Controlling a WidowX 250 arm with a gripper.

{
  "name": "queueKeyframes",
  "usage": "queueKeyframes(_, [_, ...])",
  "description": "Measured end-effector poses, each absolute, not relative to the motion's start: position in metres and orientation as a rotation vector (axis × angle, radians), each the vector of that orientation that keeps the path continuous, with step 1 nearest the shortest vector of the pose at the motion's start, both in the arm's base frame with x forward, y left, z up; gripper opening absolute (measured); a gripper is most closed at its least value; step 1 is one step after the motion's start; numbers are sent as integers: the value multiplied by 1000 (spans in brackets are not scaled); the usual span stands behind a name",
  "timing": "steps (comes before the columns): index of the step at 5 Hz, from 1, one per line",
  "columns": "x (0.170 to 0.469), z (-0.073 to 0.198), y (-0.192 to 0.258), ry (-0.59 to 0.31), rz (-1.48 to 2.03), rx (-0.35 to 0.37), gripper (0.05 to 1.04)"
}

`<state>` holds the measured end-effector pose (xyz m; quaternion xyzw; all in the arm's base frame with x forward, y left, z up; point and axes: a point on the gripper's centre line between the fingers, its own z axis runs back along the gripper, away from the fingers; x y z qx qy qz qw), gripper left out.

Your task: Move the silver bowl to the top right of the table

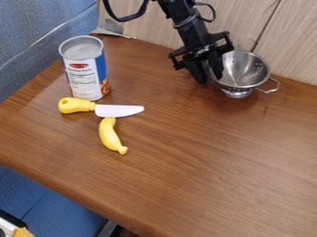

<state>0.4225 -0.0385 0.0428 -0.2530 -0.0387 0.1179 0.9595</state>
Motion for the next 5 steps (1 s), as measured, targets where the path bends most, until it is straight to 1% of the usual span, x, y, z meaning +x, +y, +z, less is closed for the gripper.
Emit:
queueKeyframes(1, [421, 43, -39, -66, 243, -522, 877])
queueKeyframes(2, [420, 58, -38, -79, 240, -523, 1009])
queueKeyframes(4, [416, 102, -19, -144, 256, -483, 1000])
queueKeyframes(5, [408, 125, -8, -183, 240, -400, 1000])
